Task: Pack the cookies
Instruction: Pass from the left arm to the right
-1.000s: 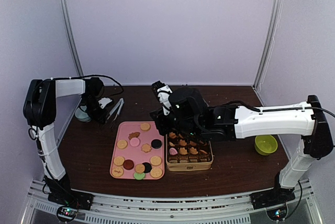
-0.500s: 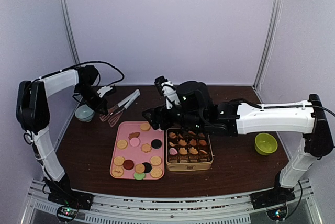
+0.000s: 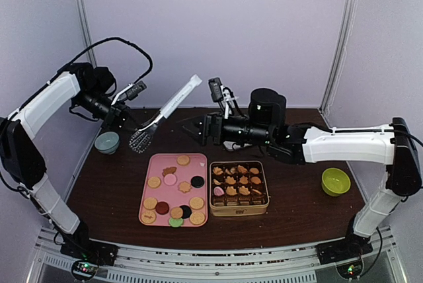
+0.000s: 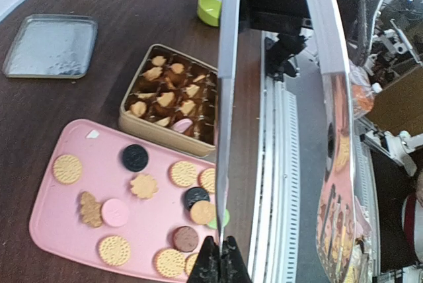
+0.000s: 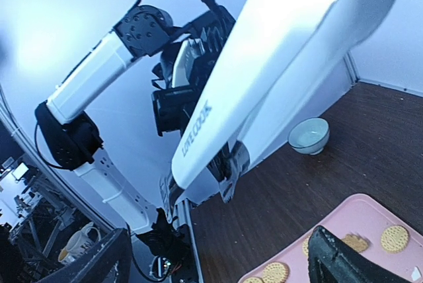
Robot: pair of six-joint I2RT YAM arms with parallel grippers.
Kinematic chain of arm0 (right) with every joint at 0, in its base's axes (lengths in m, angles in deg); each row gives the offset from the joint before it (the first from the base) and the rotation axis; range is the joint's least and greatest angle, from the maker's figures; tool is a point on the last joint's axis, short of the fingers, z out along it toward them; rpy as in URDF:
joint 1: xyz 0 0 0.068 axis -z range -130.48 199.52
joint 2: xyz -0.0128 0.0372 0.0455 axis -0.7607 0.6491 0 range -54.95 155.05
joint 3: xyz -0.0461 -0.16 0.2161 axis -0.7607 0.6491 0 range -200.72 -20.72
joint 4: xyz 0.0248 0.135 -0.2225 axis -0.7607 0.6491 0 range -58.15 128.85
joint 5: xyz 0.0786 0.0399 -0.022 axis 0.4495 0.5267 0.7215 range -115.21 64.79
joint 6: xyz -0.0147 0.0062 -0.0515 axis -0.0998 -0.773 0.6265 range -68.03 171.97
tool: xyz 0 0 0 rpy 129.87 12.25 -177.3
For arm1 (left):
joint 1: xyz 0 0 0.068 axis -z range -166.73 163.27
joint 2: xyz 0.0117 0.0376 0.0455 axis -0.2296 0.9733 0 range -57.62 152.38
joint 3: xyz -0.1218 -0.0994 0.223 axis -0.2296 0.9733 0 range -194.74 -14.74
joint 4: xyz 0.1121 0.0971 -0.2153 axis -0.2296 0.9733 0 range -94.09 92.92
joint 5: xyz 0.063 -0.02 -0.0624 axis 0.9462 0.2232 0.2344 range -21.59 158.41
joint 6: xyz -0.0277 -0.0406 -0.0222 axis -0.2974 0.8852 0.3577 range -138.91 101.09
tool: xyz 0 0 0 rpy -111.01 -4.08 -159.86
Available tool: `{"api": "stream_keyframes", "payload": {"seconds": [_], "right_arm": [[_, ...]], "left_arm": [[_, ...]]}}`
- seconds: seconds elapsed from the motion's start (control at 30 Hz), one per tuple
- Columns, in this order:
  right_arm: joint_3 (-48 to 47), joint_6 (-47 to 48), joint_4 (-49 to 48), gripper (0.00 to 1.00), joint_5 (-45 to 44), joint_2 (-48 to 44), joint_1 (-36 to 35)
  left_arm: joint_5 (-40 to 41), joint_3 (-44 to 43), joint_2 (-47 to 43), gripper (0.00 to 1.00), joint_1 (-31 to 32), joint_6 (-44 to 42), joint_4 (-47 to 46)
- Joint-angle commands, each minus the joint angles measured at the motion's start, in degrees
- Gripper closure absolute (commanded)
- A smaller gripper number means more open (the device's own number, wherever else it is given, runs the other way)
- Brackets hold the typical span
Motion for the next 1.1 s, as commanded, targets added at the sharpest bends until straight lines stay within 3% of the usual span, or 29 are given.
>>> {"api": "stream_keyframes", "payload": {"seconds": [0.0, 0.23, 0.8, 1.07], "right_arm": [[-2.1, -3.1, -8.4, 0.08, 6.0, 1.7, 1.1], [-3.1, -9.9, -16.8, 0.13, 14.3, 5.1, 3.6], [-12.2, -13.3, -10.8, 0.28, 31.1, 9.8, 6.3], [-13.3, -12.9, -8.7, 0.35, 32.9, 10.5, 5.8]], "left_arm": [[-9.7, 1.0, 0.1, 1.0, 1.2, -9.1, 8.7], [-8.2, 3.8, -1.7, 1.0, 3.5, -12.2, 8.6], [-5.0, 4.1, 0.1, 1.0, 5.1, -12.9, 8.5], [-4.7, 4.2, 0.9, 1.0, 5.6, -12.8, 8.4]]}}
